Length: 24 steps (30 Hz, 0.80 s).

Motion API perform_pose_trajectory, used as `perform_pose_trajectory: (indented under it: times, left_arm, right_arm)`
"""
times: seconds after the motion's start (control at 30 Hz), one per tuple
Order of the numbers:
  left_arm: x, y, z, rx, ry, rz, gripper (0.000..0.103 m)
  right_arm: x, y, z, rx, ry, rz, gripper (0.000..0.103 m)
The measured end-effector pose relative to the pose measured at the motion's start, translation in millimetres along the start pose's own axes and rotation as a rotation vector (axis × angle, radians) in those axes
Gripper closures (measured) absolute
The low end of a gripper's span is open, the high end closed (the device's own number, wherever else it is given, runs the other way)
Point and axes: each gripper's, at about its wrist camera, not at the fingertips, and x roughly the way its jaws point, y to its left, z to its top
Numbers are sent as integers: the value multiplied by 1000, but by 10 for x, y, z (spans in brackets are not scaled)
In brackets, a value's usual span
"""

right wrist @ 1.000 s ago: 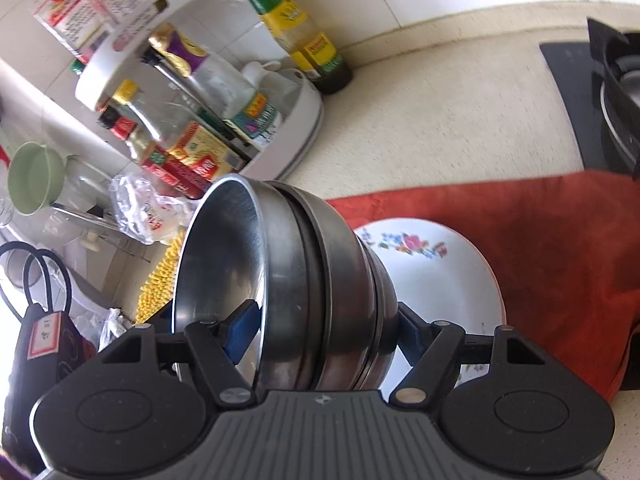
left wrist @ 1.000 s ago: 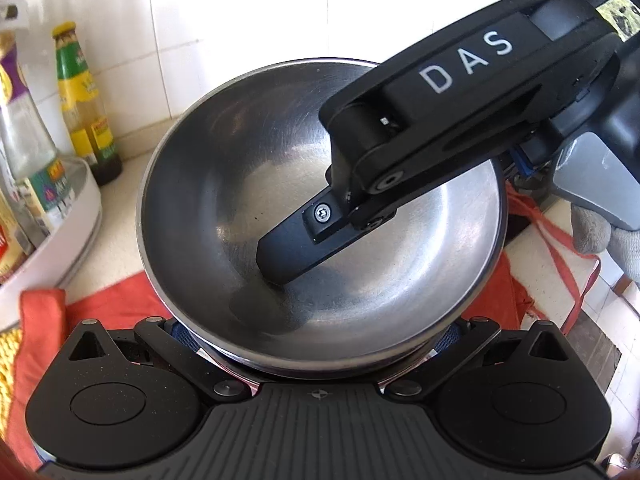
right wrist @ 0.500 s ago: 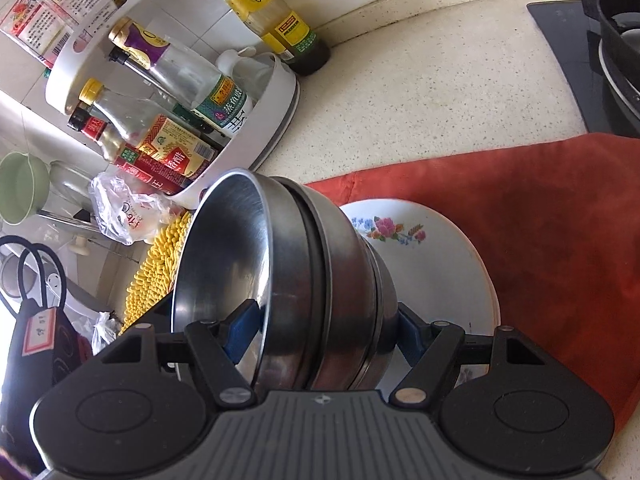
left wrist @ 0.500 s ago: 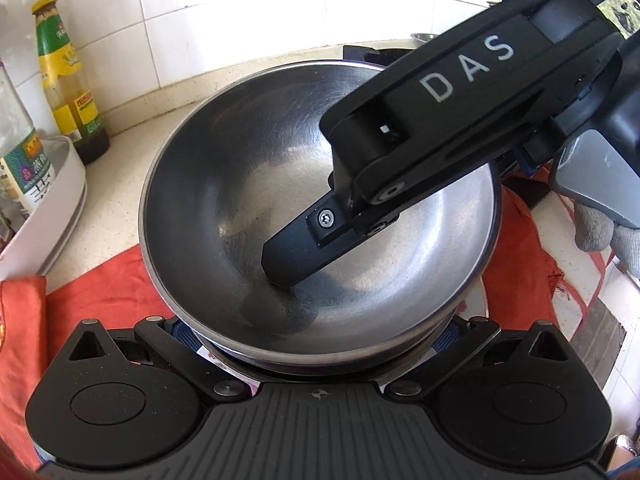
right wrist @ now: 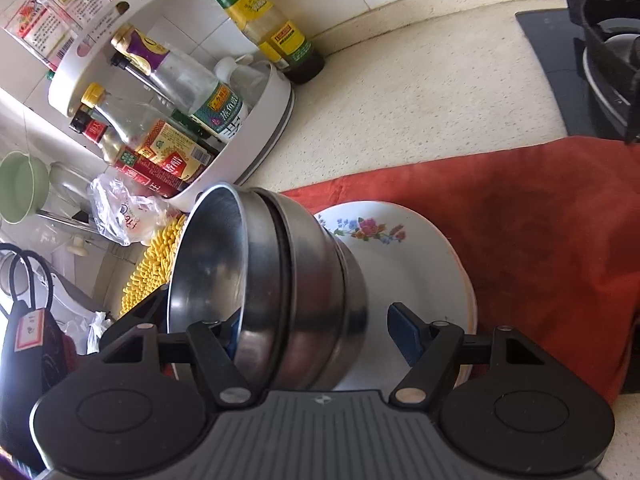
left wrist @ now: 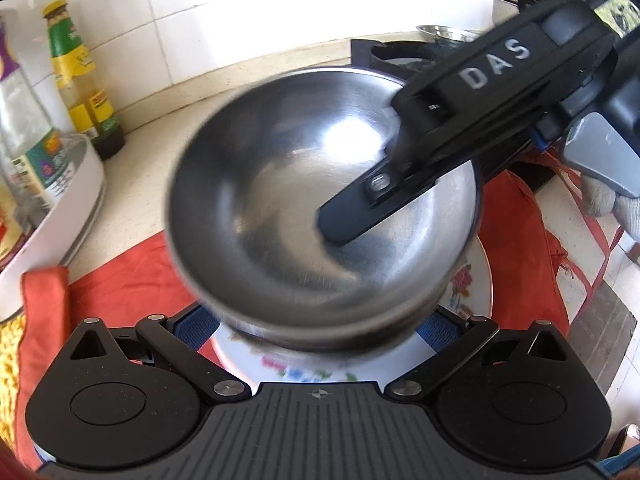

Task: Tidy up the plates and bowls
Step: 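Lower the bowl stack onto the floral plates and open both tools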

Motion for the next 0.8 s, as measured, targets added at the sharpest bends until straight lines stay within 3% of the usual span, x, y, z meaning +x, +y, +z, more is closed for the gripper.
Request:
perform_pose_trajectory:
  times: [0.27, 0.57, 0.7, 0.8]
  left_arm:
    - [-175, 69, -113, -75, -4, 20, 0]
    - [-473, 159, -173, -154, -64, 57, 0]
    - [-664, 238, -188, -233, -104, 78, 0]
    - [-822, 281, -168, -324, -128, 118, 0]
  right_arm:
    - [-95, 99, -104, -28, -30, -6, 34]
    - [-306, 219, -149, -62, -82, -33, 34]
    - [-566, 352, -271, -106, -163, -76, 34]
    - [-783, 550, -490, -163, -262, -171, 30]
